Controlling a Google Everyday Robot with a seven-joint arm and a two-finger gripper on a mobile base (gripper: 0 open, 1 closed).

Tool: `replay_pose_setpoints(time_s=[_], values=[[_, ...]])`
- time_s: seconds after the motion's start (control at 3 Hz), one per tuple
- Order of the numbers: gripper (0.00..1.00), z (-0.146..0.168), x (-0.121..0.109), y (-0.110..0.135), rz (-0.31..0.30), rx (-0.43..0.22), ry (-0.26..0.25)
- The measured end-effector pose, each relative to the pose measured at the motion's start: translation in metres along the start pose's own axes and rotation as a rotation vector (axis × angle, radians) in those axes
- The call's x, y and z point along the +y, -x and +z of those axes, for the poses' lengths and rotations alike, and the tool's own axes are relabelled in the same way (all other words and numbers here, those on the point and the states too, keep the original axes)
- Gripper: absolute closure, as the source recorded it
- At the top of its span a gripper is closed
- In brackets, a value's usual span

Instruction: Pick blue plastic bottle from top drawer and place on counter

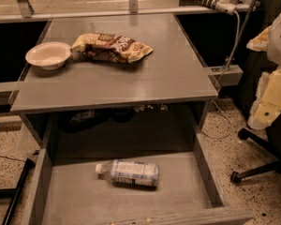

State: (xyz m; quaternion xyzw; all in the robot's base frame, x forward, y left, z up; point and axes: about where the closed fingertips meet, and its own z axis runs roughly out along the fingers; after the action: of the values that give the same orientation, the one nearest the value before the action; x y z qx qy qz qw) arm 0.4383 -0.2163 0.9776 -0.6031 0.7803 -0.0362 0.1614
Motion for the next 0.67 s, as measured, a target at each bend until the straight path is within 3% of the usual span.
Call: replay_pose_setpoints(time_s=[0.67], values=[[0.0,0.015,0.003,0.007,-0.02,-0.026,0.013]])
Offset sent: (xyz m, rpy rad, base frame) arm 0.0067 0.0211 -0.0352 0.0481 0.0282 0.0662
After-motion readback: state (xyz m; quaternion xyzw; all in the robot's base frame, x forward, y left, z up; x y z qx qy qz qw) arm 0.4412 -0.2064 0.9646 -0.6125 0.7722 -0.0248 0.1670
